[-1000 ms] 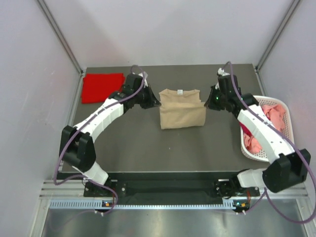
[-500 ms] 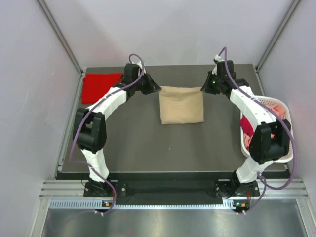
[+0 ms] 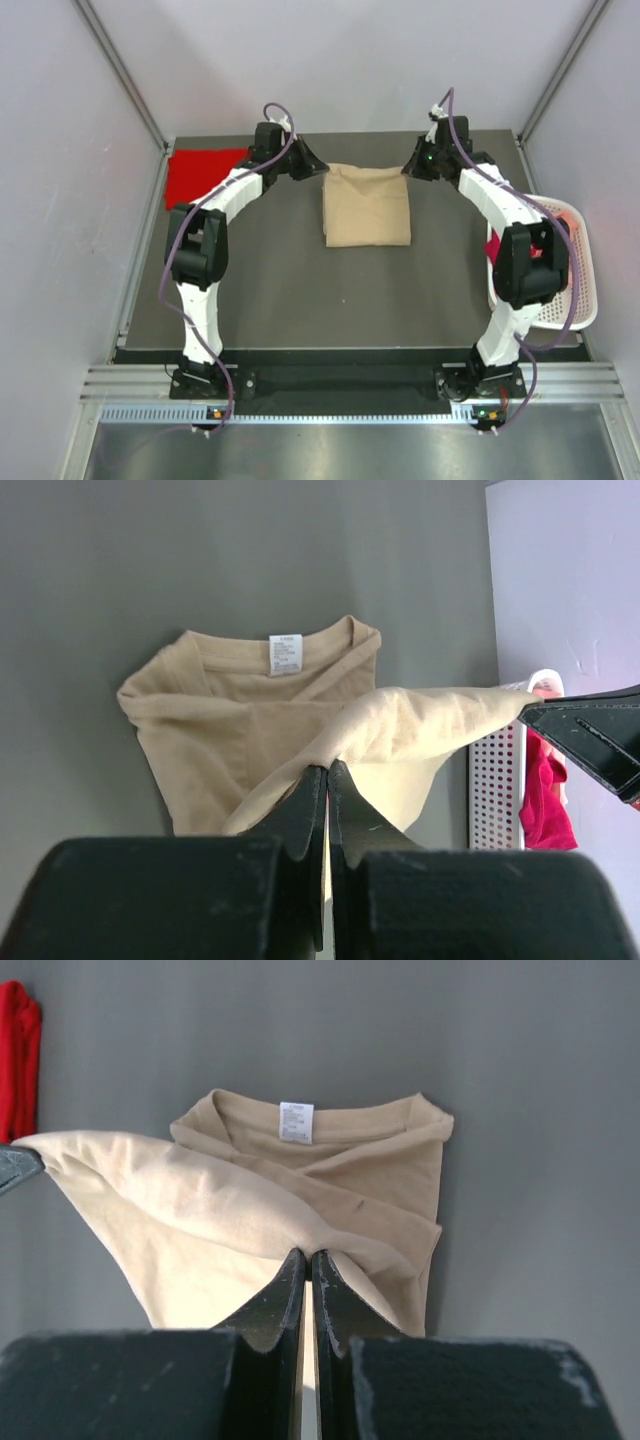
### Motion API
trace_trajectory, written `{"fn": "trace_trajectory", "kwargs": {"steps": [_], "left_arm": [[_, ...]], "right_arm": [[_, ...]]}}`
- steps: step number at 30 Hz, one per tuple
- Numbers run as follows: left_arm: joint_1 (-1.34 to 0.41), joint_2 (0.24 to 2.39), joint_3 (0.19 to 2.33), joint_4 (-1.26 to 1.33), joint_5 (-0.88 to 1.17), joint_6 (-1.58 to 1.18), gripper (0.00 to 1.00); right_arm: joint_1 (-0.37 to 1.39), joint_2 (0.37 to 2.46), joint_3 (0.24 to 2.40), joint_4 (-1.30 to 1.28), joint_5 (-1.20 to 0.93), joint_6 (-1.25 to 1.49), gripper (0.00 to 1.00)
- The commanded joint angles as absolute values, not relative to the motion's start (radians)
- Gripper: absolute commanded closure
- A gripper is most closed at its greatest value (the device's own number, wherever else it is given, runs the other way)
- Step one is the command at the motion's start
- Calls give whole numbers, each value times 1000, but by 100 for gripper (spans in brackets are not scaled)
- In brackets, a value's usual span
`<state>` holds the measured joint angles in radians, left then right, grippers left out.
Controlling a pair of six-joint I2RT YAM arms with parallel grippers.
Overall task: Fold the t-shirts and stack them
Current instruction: Fold the tshirt
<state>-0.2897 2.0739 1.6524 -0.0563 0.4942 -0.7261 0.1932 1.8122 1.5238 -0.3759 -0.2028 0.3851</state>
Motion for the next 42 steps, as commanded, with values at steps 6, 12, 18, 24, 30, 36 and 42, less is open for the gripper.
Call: {"fn": "trace_trajectory", "kwargs": {"steps": [6, 12, 18, 24, 30, 36, 42], "left_arm": [[-242, 2203, 1761, 87, 532, -753, 100], [-212, 2377, 1931, 118, 592, -807, 87], [-184, 2422, 2034, 26, 621, -743, 54], [-179, 2289, 1899, -69, 621, -641, 55], [-219, 2084, 1570, -17, 669, -606, 59], [-297, 1942, 1312, 98, 675, -620, 59], [-347, 1956, 1180, 141, 667, -646, 60]], "right_arm": [[150, 1939, 1640, -255, -278, 379, 95], [146, 2086, 1732, -186, -316, 388, 94], [138, 2132, 1810, -262, -276, 385, 71], [135, 1970, 1596, -193, -245, 397, 68], [141, 1935, 1514, -319, -354, 354, 62], [153, 1820, 1304, -325, -305, 347, 65], [160, 1727, 1041, -191, -337, 371, 71]]}}
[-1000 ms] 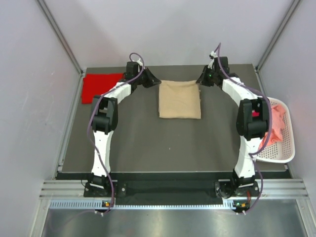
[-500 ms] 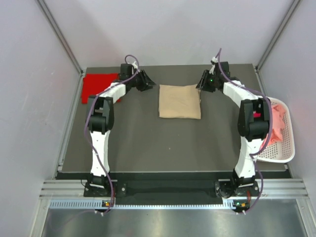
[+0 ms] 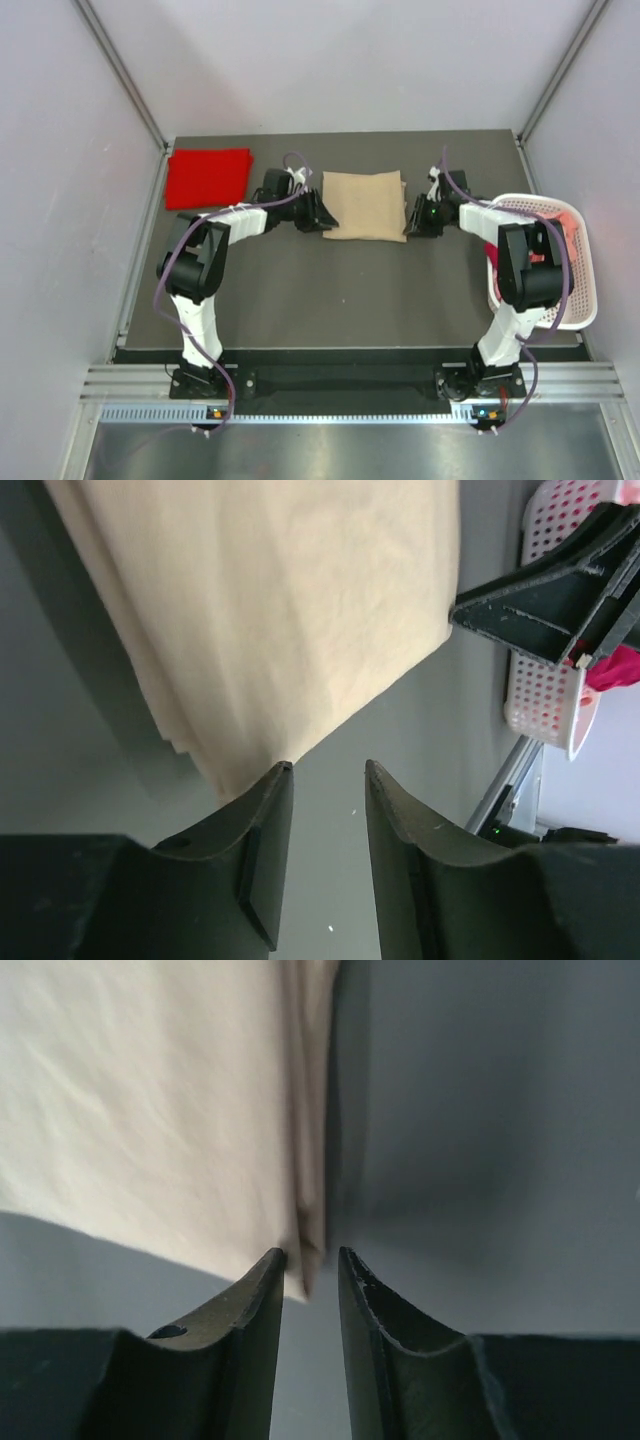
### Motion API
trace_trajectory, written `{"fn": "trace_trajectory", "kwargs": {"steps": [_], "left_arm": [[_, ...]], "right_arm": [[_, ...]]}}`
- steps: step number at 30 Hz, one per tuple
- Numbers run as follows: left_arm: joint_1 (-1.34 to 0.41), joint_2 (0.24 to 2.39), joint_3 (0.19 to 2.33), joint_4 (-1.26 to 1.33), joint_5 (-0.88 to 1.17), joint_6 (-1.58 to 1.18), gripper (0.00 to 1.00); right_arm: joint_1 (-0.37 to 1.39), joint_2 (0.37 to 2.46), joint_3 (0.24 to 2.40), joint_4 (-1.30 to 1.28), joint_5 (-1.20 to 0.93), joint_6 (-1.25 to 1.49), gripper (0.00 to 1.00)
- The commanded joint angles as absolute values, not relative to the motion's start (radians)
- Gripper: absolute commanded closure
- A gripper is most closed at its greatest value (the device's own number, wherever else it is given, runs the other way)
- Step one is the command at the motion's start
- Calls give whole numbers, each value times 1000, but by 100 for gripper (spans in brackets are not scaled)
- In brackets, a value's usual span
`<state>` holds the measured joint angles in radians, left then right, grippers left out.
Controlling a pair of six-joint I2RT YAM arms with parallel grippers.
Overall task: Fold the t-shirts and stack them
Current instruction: Fold the tshirt
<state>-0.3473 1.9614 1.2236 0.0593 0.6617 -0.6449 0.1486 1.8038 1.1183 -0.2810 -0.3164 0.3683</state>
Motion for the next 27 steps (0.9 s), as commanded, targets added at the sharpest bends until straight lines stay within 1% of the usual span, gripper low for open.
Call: {"fn": "trace_trajectory", "kwargs": {"steps": [1, 2, 4, 8, 13, 16, 20, 22, 25, 26, 27], "left_arm": [[-347, 1960, 1151, 156, 663, -653, 61], [-347, 1960, 1140, 156, 655, -657, 61], [-345, 1965, 1131, 135, 608, -647, 61], [-336, 1957, 1158, 31, 533, -620, 61], [-305, 1924, 1204, -75, 466, -597, 60], [-288, 1899, 1201, -106, 449, -594, 60], [-281, 1850, 1193, -117, 466, -589, 60], [-281, 1829, 1204, -111, 498, -600, 60], [-299, 1824, 1245, -88, 561, -636, 60], [-319, 1825, 1256, -80, 574, -653, 60], [-328, 1836, 1275, -72, 583, -663, 60]], "right_arm": [[161, 1721, 1019, -178, -333, 373, 73], [163, 1707, 997, -164, -333, 377, 75], [161, 1698, 947, -121, -340, 388, 75], [166, 1689, 936, -113, -373, 394, 78], [175, 1655, 919, -106, -383, 405, 78], [175, 1629, 910, -115, -379, 411, 76], [175, 1589, 939, -172, -359, 416, 68], [175, 1589, 979, -184, -357, 414, 68], [179, 1612, 1048, -189, -405, 425, 74], [181, 1632, 1063, -178, -426, 437, 80], [186, 1644, 1086, -140, -483, 446, 83]]}}
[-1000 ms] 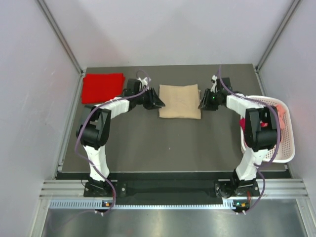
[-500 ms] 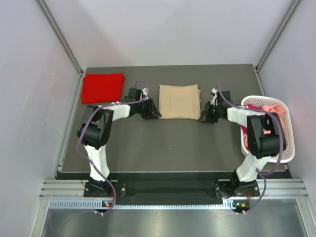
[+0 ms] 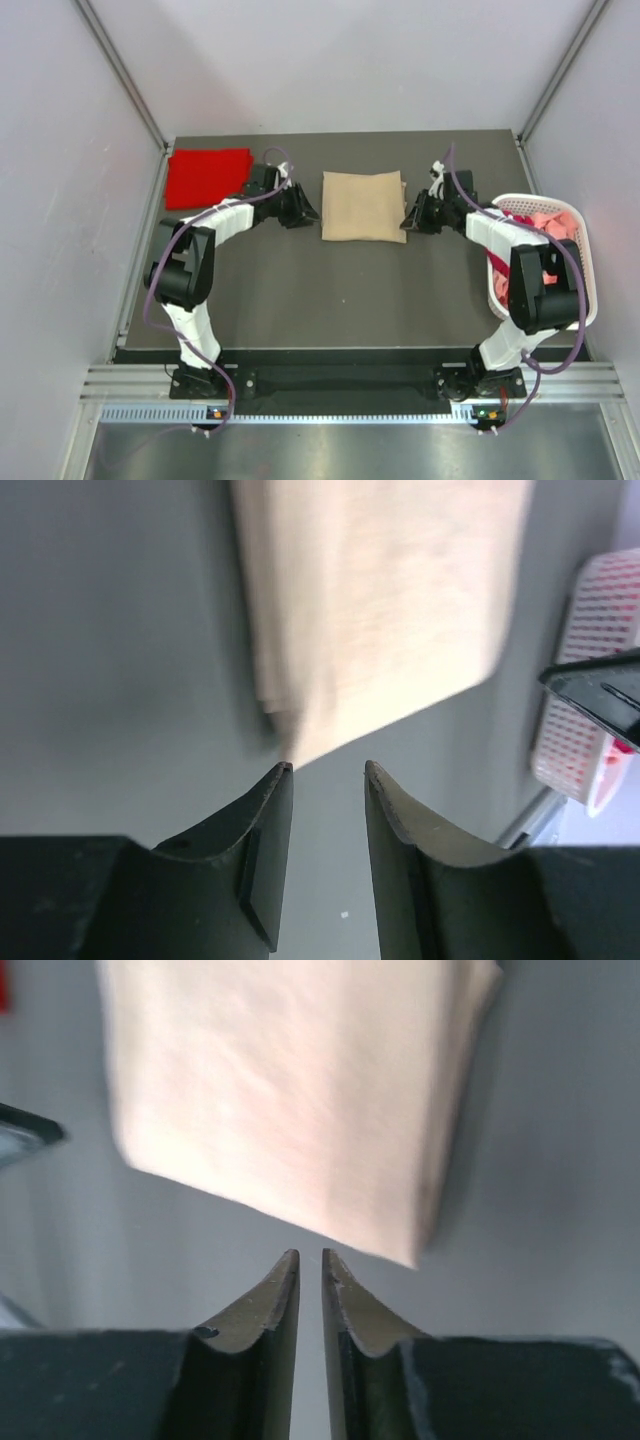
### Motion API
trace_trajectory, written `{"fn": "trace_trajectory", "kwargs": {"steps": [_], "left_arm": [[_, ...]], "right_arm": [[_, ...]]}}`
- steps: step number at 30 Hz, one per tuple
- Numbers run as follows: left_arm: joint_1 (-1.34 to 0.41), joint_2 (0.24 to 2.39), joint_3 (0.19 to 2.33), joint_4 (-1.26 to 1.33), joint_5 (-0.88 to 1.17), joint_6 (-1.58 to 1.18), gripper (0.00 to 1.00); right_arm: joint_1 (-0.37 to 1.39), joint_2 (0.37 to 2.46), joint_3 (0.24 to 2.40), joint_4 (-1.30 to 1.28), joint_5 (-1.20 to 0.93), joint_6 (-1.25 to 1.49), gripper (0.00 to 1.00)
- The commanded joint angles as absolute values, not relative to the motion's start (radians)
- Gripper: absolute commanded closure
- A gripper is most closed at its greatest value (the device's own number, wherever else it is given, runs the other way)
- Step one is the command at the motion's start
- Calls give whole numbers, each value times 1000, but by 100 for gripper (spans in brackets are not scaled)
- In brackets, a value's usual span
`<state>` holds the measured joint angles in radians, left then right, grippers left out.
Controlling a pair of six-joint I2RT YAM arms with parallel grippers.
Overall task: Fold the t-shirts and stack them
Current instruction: Fold the tshirt
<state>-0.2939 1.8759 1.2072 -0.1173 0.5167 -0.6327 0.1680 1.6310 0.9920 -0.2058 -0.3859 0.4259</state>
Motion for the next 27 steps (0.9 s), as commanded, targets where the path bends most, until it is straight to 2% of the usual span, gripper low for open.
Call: {"fn": "trace_trajectory", "kwargs": {"steps": [1, 3, 8, 15, 18, 21, 22, 27], "left_arm": [[-339, 1845, 1281, -58, 592, -673, 60], [-363, 1868, 1282, -8, 609, -712, 60], [-376, 1997, 1253, 130, 660, -781, 61], [-361, 2059, 1264, 28, 565, -713, 62], [-334, 2040, 1261, -35, 540, -698, 62], [-307, 1988, 1262, -92, 500, -680, 62], [-295, 1971, 1266, -130, 483, -670, 62], [-268, 1869, 1308, -241, 437, -637, 62]], "right_arm": [[195, 1660, 1097, -111, -520, 455, 86], [207, 1718, 1135, -77, -586, 488, 89], [261, 1850, 1193, 24, -715, 538, 88], [253, 1979, 1158, 3, -703, 493, 88], [244, 1927, 1149, -80, -638, 446, 87], [239, 1817, 1135, -158, -554, 414, 82], [239, 1765, 1128, -175, -520, 410, 77], [232, 1697, 1100, -256, -329, 384, 68]]}}
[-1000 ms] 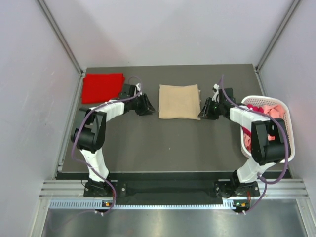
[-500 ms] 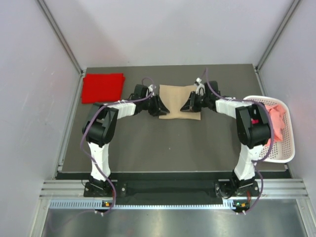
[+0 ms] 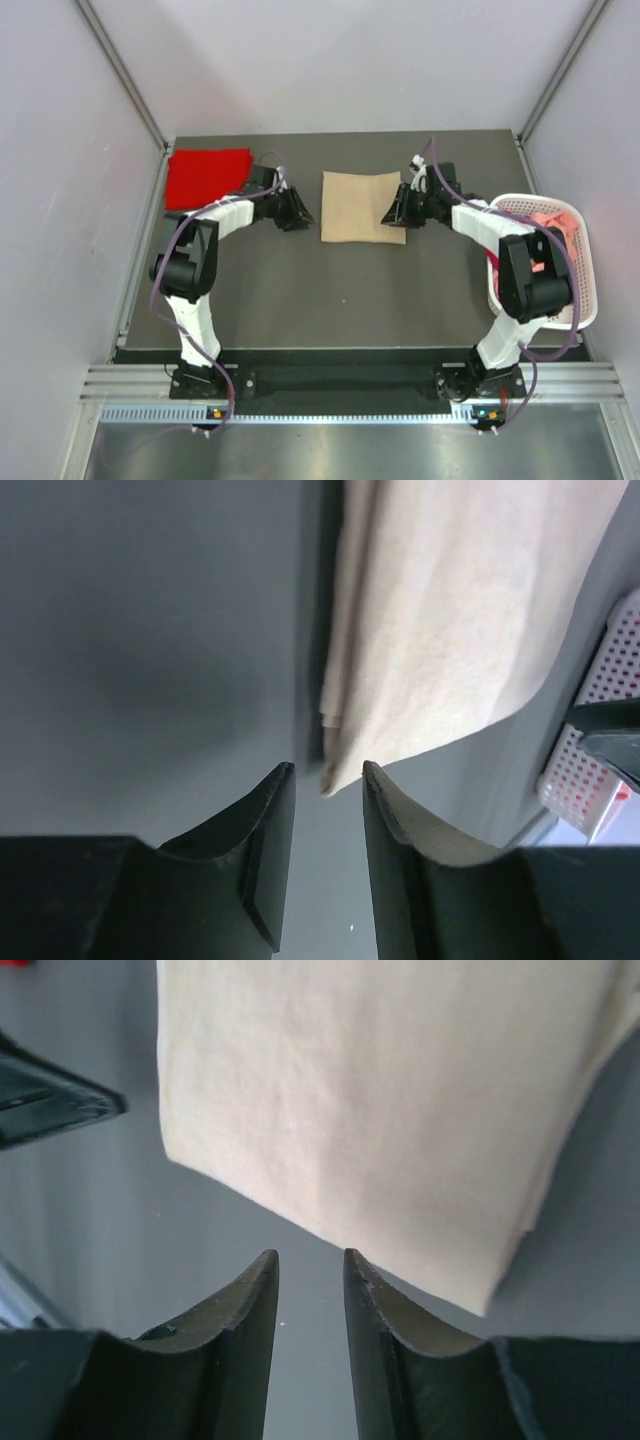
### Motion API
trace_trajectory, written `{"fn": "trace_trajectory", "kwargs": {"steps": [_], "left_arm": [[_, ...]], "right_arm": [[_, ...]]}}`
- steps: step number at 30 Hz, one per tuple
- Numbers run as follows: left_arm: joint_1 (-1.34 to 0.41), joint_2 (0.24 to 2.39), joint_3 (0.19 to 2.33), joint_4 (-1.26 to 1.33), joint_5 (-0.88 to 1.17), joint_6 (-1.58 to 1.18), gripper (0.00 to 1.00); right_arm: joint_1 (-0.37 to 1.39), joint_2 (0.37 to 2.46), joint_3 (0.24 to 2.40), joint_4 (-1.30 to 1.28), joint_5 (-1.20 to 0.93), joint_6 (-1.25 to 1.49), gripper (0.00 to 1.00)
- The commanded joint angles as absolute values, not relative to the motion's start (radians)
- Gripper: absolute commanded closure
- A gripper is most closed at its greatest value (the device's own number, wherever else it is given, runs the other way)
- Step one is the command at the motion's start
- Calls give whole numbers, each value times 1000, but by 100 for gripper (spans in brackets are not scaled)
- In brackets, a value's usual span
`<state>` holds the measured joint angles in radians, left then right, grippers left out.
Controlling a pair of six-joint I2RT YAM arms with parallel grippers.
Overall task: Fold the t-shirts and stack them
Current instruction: Fold the tshirt
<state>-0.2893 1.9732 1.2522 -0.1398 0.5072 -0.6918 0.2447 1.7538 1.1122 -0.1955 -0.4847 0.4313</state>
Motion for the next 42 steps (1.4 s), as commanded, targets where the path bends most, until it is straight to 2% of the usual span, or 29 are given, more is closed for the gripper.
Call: {"fn": "trace_trajectory", "kwargs": {"steps": [1, 9, 15, 23, 25, 28, 39, 41, 42], "left_arm": [[-267, 1856, 1318, -259, 434, -631, 62], [-247, 1761, 1316, -351, 426, -597, 61], [-238, 1752, 1258, -311, 445, -607, 61], [-236, 1827, 1258, -193, 517, -637, 60], [-235, 1839, 1270, -199, 509, -638, 61], [-229, 1855, 1281, -206, 505, -638, 61], [-198, 1844, 1252, -244, 471, -617, 61], [-198, 1848, 1253, -232, 485, -612, 60], [-198, 1855, 1255, -224, 494, -612, 60]], "right_arm": [[227, 1692, 1094, -265, -309, 380, 66], [216, 1703, 1032, -249, -192, 380, 65], [218, 1698, 974, -216, -166, 362, 67], [218, 1687, 911, -123, -218, 362, 83], [216, 1693, 908, -97, -241, 365, 92], [218, 1698, 894, -69, -273, 379, 100], [342, 1592, 796, -77, -310, 471, 100], [339, 1577, 822, -112, -296, 462, 89], [330, 1565, 837, -147, -276, 450, 79]]}}
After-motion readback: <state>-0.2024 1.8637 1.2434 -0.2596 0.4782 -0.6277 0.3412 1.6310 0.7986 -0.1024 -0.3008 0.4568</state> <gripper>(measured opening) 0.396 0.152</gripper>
